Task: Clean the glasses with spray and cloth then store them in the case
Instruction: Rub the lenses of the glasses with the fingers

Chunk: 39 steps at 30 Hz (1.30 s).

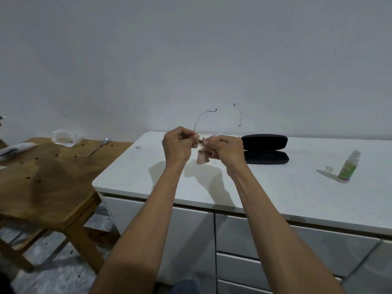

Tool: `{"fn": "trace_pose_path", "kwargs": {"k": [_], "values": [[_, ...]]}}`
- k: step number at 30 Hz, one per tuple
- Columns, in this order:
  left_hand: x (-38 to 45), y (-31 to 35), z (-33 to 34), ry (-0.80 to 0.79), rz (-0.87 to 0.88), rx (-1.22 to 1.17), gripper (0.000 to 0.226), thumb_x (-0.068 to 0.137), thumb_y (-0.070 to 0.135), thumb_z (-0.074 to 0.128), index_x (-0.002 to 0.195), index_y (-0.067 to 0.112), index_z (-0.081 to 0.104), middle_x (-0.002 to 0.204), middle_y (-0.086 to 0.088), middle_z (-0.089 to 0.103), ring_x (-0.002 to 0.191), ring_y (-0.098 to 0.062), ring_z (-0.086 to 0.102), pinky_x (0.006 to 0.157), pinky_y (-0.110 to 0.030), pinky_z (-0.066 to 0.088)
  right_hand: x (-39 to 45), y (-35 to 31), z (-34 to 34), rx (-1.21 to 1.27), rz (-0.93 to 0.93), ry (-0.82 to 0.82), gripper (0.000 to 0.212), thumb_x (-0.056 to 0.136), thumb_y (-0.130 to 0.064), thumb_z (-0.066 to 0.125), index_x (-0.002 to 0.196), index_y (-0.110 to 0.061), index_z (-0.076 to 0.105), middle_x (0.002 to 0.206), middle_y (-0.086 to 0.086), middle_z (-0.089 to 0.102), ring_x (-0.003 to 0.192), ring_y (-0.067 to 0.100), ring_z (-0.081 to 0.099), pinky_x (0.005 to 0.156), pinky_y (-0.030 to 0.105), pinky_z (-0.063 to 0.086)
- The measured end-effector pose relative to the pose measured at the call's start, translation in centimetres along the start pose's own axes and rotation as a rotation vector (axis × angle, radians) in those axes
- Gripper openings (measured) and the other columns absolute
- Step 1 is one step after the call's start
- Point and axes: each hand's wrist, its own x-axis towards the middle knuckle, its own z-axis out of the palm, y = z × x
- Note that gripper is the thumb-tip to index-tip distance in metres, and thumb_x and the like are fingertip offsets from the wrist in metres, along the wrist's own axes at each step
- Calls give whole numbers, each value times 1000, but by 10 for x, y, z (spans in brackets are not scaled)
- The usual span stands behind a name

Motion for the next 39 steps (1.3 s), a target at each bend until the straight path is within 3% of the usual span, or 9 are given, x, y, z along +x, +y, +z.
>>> {"fn": "trace_pose_path", "kwargs": {"k": [7,12,17,19,23,28,34,37,39], "values": [[-3,-15,-5,80,69,61,7,82,-4,74,78,0,70,70,-4,73,57,-17,69,68,-38,63,-3,18,8,-229,-128,157,4,79,-14,83,78,-11,80,70,2,78,74,23,77,82,42,63],[13,-31,-25,182,168,150,15,82,-4,71,72,7,67,67,-7,71,58,-16,67,65,-34,59,3,17,-17,-234,-155,267,4,77,-12,84,77,-13,80,71,0,76,76,24,77,80,42,64],[27,-55,-54,225,218,235,9,82,-2,76,78,2,69,70,-9,70,62,-15,64,67,-21,50,7,10,-50,-175,-160,386,8,79,-11,85,81,-7,78,86,18,76,69,17,69,54,13,53],[30,-65,-64,227,228,281,7,82,-4,76,81,0,71,73,-10,71,65,-17,66,69,-22,52,9,8,-59,-182,-168,416,8,80,-13,84,79,-11,76,86,16,76,66,14,71,58,19,57],[31,-84,-79,190,283,400,14,78,-13,73,81,0,72,78,-10,73,72,-23,68,73,-36,59,9,3,-65,-180,-170,351,7,84,-12,80,82,-7,75,80,15,78,67,16,75,75,33,65],[34,-98,-96,30,388,596,17,80,-17,71,90,-3,72,88,-14,72,79,-28,69,77,-44,61,11,-4,-63,-312,-208,241,7,89,-9,74,84,-5,72,57,-8,73,53,3,69,70,27,60],[38,-99,-108,-82,472,780,18,85,-12,68,93,5,68,89,-10,71,79,-28,68,73,-44,59,19,-4,-61,-409,-208,199,9,91,-10,71,87,-3,74,65,-1,73,44,-3,62,54,7,46],[38,-98,-112,-193,437,822,43,84,-12,62,119,13,64,123,-8,66,110,-27,63,92,-43,57,22,-4,-61,-450,-173,169,8,88,-12,70,83,-9,75,71,-1,77,61,8,74,66,23,56],[37,-97,-114,-310,418,971,75,78,-12,60,143,24,49,156,-5,40,143,-25,38,107,-39,47,23,-6,-62,-476,-154,140,7,85,-17,71,80,-14,75,73,0,79,75,19,78,82,41,61]]}}
